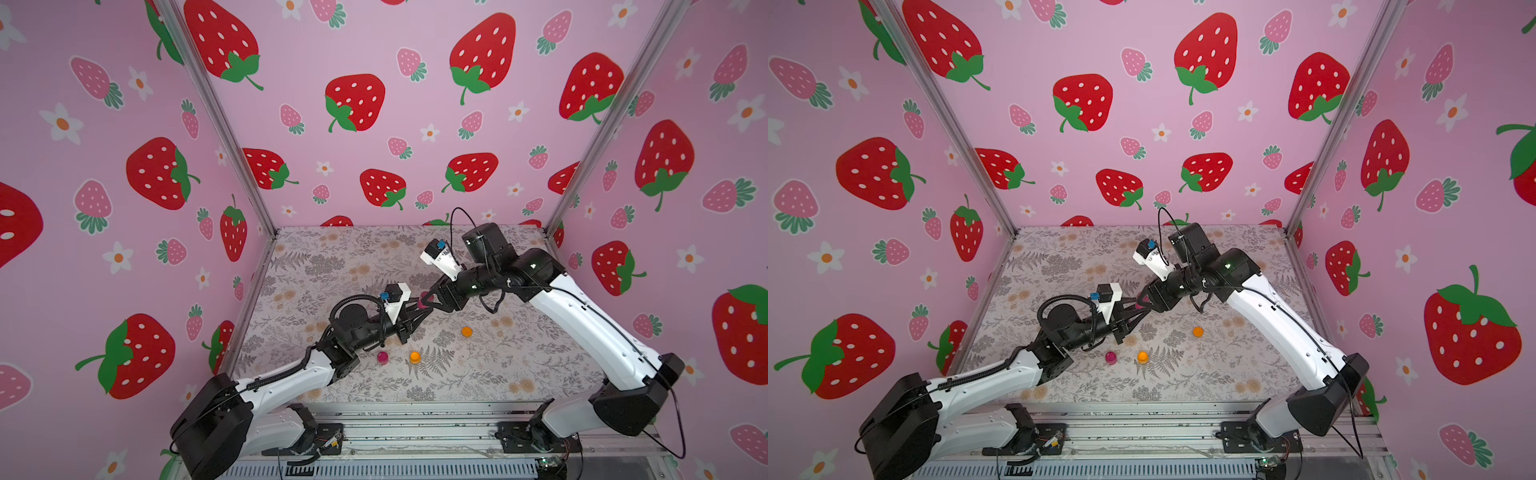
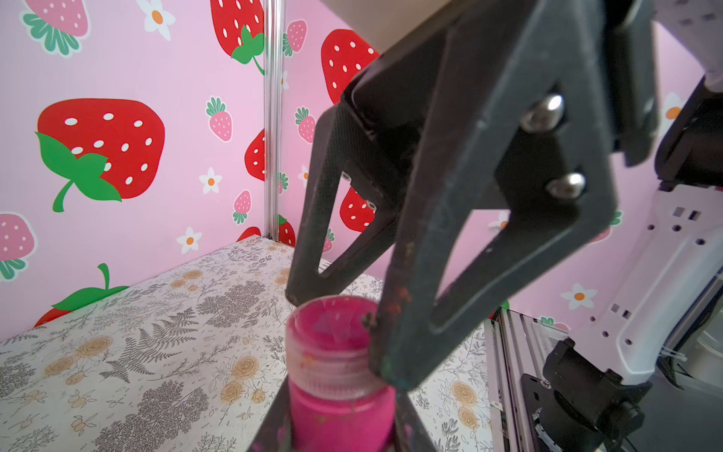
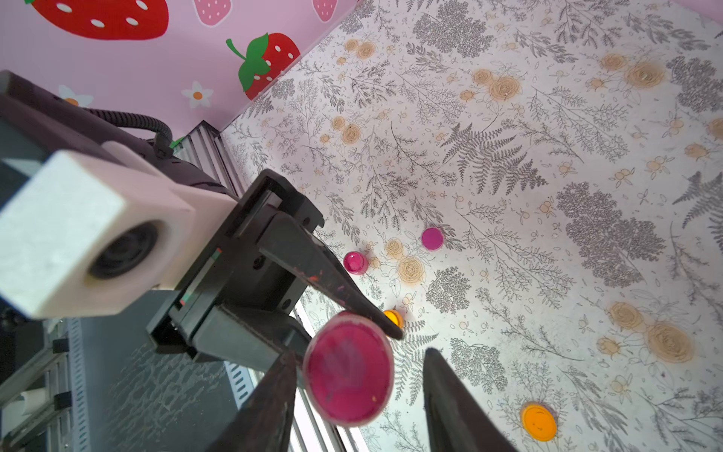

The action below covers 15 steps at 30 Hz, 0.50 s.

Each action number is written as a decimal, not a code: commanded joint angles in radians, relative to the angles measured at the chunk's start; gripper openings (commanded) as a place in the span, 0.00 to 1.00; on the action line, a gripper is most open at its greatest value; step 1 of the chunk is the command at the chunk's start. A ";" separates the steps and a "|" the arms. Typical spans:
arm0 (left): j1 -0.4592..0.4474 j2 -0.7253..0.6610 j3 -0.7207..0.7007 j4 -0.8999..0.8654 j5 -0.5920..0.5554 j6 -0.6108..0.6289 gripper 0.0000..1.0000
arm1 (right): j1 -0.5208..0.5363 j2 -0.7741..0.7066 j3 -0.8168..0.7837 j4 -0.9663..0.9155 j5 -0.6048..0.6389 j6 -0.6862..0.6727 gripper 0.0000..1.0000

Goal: Close the paint jar lid
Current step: Screw the lid onto the paint jar.

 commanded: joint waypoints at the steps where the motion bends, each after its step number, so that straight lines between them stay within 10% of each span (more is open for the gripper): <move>1: 0.003 -0.016 0.050 0.016 0.023 0.000 0.28 | 0.008 0.005 0.029 -0.020 -0.005 -0.001 0.46; 15: 0.007 -0.058 0.053 0.022 0.037 -0.017 0.27 | 0.010 -0.013 -0.045 0.001 -0.127 -0.096 0.18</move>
